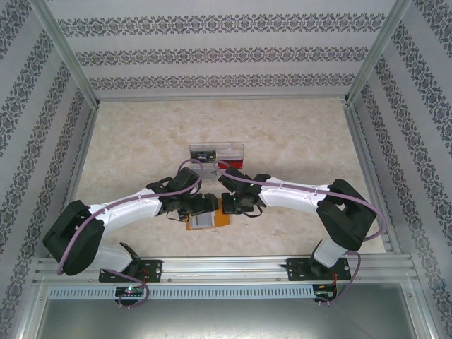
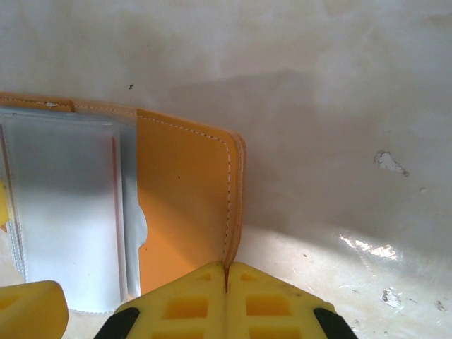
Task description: Take the credit cards out of the card holder
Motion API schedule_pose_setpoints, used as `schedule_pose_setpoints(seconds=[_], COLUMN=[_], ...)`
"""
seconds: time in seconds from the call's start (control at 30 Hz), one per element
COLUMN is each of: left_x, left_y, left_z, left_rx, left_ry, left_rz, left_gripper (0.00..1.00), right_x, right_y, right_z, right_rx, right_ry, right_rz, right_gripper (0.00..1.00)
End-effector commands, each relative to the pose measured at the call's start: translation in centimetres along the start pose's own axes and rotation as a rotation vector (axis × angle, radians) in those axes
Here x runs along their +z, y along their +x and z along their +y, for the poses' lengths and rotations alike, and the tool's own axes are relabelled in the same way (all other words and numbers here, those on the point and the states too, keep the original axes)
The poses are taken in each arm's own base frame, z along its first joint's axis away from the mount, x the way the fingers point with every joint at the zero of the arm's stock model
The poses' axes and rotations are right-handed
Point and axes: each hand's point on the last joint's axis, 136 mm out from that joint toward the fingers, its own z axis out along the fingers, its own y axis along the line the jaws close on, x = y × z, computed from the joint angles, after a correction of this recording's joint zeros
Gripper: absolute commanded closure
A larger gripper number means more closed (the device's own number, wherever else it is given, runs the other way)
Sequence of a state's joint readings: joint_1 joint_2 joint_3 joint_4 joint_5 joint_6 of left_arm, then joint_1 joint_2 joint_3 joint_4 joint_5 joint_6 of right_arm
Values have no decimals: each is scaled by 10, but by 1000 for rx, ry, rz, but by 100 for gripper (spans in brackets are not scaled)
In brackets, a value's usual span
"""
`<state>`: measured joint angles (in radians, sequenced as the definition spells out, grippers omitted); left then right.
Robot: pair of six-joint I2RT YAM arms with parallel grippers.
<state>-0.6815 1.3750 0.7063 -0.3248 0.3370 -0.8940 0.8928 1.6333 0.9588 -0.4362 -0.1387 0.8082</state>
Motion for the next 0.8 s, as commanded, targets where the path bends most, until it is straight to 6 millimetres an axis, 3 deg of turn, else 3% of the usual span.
schedule_pose_setpoints(seconds=[0.0, 0.3, 0.53, 0.77], left_x=[-8, -2, -12, -7], left_y=[-5, -2, -6, -3], left_z=[-24, -33, 9, 9], left_rx=[59, 77, 23, 12], left_ry=[69, 86, -125, -115], left_rz=[-18, 11, -52, -33], left_gripper=[15, 17, 17, 18], right_x=[5, 4, 4, 5], right_y=[5, 4, 4, 5], right_z=[-4, -6, -7, -7], right_rx=[8, 16, 20, 21], right_ry=[17, 16, 17, 17], right_rz=[18, 14, 13, 19], right_gripper=[95, 95, 96, 96])
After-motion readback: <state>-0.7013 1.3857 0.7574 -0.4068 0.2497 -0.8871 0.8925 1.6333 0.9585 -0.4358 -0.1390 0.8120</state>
